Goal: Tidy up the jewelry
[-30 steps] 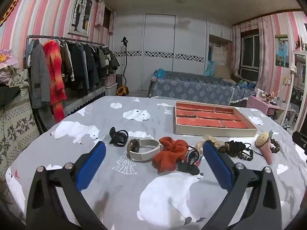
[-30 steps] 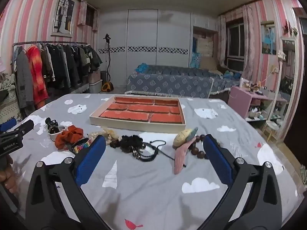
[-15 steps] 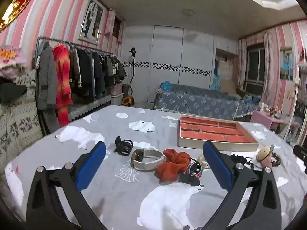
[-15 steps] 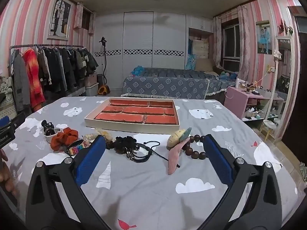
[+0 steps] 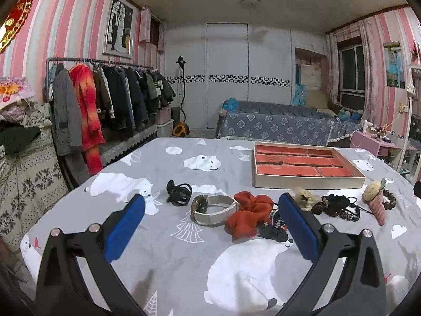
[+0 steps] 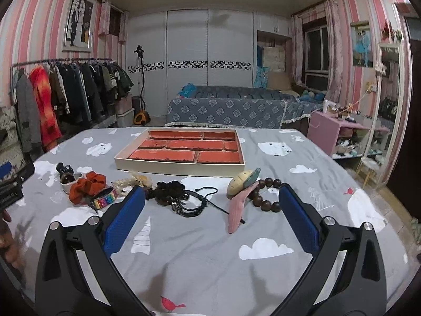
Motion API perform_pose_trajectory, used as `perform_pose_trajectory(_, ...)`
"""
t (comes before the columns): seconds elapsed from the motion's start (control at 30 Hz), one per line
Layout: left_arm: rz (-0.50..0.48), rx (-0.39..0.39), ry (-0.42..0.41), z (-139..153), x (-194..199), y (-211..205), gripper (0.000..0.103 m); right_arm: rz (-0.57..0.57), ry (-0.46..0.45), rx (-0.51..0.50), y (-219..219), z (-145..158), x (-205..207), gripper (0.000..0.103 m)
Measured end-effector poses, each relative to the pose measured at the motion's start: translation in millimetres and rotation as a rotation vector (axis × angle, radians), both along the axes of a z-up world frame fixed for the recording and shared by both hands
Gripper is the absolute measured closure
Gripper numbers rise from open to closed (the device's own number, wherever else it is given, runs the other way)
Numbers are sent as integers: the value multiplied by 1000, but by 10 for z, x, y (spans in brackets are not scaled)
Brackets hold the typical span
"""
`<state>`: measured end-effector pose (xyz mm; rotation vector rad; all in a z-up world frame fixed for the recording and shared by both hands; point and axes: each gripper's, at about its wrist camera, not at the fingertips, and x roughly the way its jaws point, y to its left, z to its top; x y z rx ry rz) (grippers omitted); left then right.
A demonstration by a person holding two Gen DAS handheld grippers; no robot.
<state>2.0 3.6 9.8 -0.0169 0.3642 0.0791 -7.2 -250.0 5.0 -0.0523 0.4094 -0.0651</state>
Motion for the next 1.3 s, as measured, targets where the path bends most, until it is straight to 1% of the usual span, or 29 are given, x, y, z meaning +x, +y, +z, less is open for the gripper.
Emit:
perform_pose_trajectory(0.07,-3,-8,-1,-5,9,62,4,-3,-3,-6,16,-3,2,4)
perform_pose_trajectory(0.17,-15,-1,-7,-3,7,35,4,-3,-1,18,-21,4,4,4)
perform_pose_trajectory(0.33,-29,3,-11,3,-3,15,4,-13,1,14,-34,-7,-1,4)
perform_pose_trajectory(0.63,-26,-15,-10,11,-13,63,4,-3,-3,7,-40,-4,-15,4)
perform_pose_trajectory(0.9,-21,-8,-11,-3,-31,91,4,-2,-5,-2,0,16,-52,4)
perform_pose_trajectory(1.3,-33,-18,-9,-20,-53,79,4,-16,-10,2,-19,27,-96,4)
